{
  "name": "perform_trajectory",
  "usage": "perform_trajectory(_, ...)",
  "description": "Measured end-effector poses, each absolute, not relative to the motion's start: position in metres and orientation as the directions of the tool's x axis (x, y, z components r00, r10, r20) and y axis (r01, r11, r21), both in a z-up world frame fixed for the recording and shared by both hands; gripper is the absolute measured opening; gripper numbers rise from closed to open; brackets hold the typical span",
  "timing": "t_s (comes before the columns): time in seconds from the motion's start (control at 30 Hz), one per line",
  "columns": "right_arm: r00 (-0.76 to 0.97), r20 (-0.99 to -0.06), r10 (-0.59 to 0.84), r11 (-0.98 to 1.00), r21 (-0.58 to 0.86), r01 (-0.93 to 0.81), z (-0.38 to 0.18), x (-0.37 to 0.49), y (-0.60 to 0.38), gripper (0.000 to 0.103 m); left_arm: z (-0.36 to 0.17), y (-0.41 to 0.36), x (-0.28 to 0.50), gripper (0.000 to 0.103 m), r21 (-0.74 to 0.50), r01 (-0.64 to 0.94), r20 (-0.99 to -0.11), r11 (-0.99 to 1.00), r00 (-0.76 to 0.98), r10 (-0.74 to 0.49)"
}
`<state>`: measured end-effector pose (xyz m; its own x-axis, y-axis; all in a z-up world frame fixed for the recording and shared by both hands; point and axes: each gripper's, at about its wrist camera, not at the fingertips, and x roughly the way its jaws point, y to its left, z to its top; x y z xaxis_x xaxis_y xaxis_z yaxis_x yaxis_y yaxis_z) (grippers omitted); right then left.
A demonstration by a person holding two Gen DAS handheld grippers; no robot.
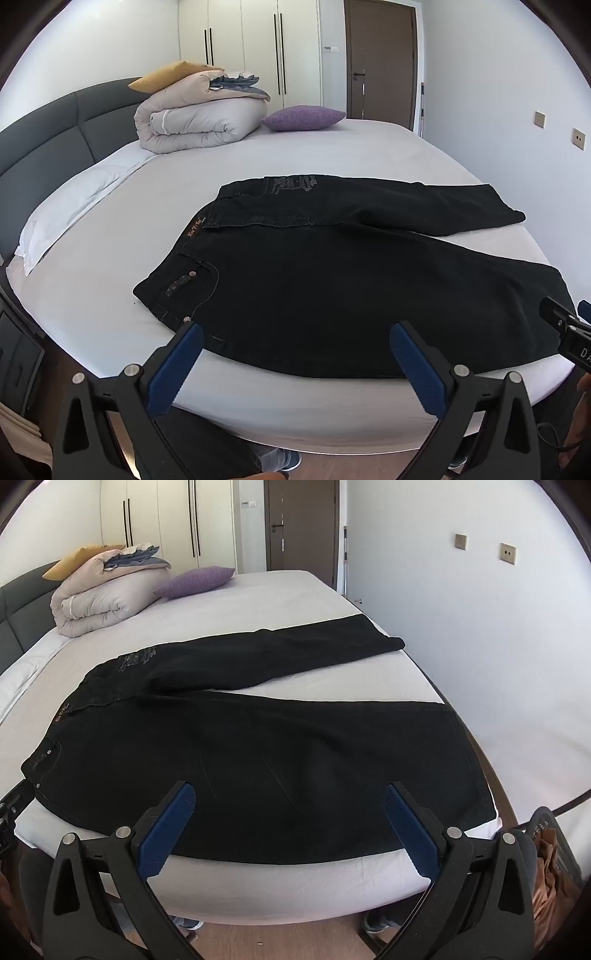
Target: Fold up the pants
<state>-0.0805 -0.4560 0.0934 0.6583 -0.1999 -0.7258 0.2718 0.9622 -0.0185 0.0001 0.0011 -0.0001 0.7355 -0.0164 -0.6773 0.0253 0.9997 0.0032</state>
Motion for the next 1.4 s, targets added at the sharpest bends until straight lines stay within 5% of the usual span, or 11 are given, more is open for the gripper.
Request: perform_trajectory(1.4,0.646,-0.738,-0.194,0.963,-0.016,0.27,0.081,-0.081,-0.448,0.103,0.0,-0.002,-0.001,0.103,0.049,0.03,-0.662,0.998,0.749,0.01)
